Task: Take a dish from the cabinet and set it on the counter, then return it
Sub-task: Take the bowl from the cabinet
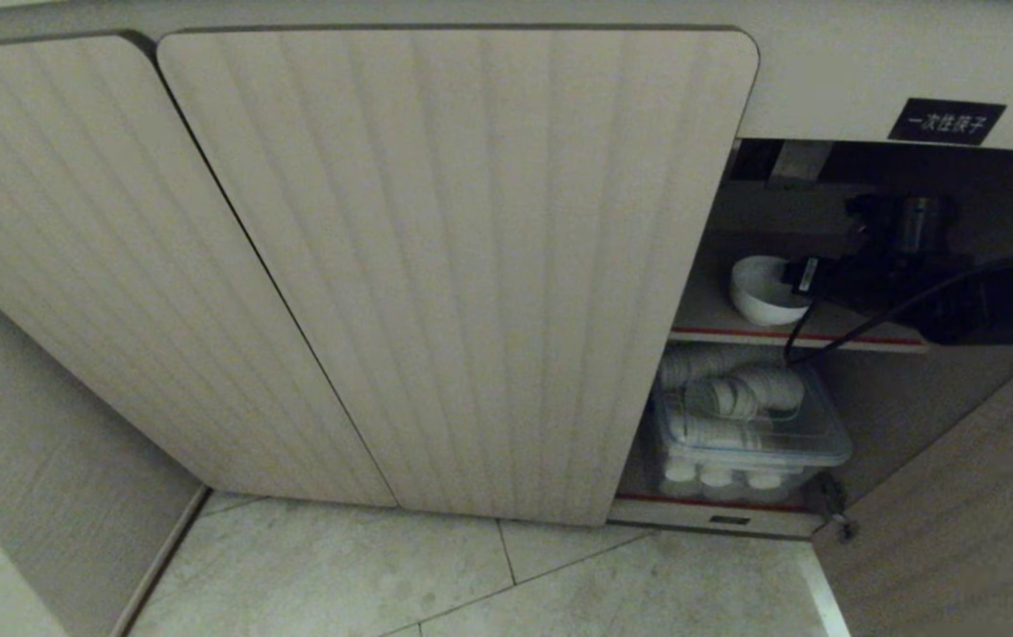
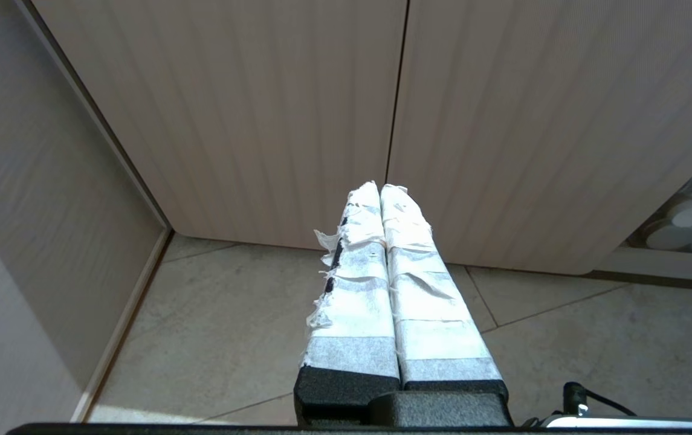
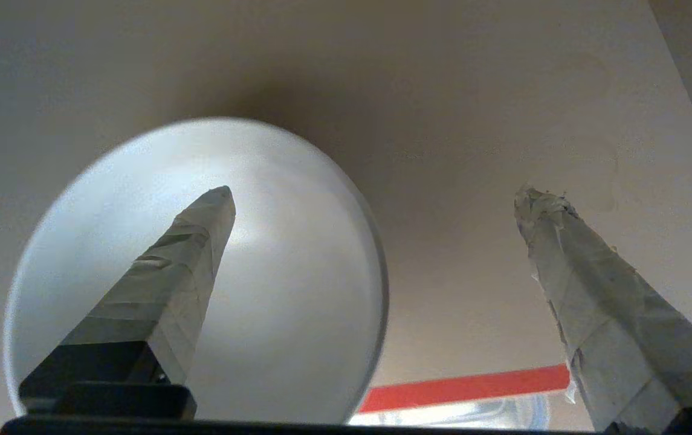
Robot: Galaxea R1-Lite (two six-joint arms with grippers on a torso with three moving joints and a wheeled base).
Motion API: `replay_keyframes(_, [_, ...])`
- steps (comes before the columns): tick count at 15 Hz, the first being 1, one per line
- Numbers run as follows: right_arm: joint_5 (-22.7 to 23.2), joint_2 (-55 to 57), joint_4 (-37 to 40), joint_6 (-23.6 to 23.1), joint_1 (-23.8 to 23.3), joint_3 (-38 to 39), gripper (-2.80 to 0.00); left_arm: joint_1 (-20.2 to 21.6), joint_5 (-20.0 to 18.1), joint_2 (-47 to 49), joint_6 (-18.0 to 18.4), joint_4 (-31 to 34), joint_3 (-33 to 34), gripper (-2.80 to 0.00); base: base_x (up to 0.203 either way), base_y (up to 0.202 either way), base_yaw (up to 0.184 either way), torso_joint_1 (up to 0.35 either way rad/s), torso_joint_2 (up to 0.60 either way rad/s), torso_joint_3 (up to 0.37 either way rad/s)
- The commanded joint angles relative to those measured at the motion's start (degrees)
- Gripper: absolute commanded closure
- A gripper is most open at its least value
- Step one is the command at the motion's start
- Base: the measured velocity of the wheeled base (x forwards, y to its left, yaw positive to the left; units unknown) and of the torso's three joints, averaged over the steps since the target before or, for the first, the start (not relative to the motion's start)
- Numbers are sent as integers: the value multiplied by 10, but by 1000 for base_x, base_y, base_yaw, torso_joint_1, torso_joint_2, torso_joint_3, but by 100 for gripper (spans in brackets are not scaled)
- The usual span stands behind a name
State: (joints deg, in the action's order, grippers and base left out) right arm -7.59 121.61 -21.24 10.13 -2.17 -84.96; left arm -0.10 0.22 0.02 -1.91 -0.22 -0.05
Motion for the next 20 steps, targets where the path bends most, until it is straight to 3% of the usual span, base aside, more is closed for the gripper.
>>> replay_keyframes(1, [-1, 6, 13, 3, 0, -13, -280, 0, 0, 0, 0, 0, 0, 0, 0, 0, 0, 0, 0, 0])
replay_keyframes(20, [0, 30, 99, 12, 1, -73, -280, 0, 0, 0, 0, 0, 0, 0, 0, 0, 0, 0, 0, 0])
